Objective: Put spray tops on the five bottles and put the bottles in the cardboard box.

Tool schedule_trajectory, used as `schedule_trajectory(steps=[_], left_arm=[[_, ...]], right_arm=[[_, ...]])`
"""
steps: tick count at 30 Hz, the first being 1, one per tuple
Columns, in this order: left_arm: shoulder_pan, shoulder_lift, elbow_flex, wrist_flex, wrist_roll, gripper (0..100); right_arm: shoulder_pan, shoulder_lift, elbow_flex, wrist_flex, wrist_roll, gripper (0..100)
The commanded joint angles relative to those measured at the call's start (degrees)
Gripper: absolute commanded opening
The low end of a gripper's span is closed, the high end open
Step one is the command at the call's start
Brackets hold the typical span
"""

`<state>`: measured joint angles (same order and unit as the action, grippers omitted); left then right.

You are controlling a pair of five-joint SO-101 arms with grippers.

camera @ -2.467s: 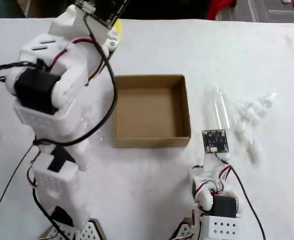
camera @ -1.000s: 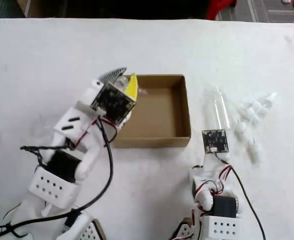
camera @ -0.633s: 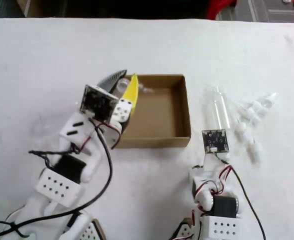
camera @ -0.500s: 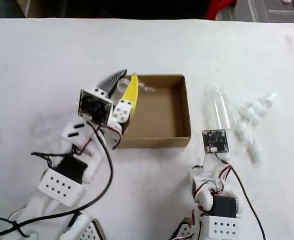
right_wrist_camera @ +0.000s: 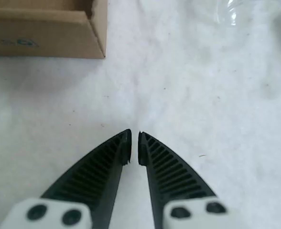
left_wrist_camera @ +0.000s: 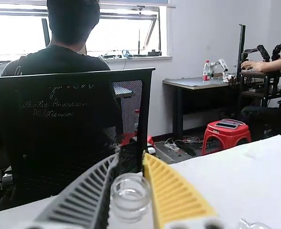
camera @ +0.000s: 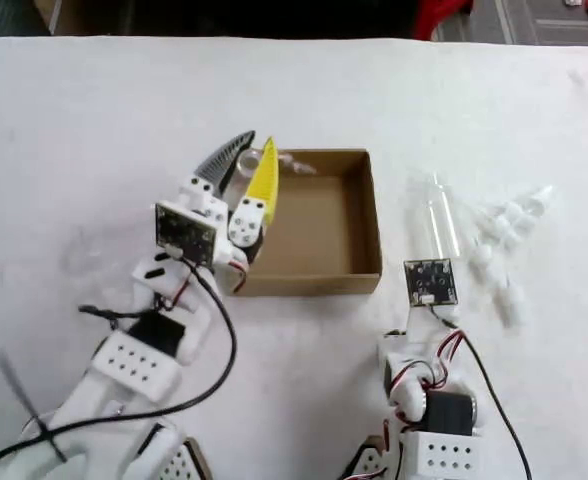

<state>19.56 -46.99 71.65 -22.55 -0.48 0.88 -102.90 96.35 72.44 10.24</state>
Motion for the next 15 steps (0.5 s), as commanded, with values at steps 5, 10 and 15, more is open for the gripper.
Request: schedule_trajectory(steps=[5,10,15], left_arm=[[-1.01,15.60,-0.79,-18.64,6.59,2],[-1.45,23.69,-2.02,-20.22,6.59,2],[-3.91,33.89,-9.76,-21.80,11.60,2]], right_arm=[[0.48,-0.31,0.53,0.31,-0.26,1.6],[0.48,-0.31,0.53,0.31,-0.26,1.6],[0.48,-0.31,0.53,0.31,-0.26,1.6]])
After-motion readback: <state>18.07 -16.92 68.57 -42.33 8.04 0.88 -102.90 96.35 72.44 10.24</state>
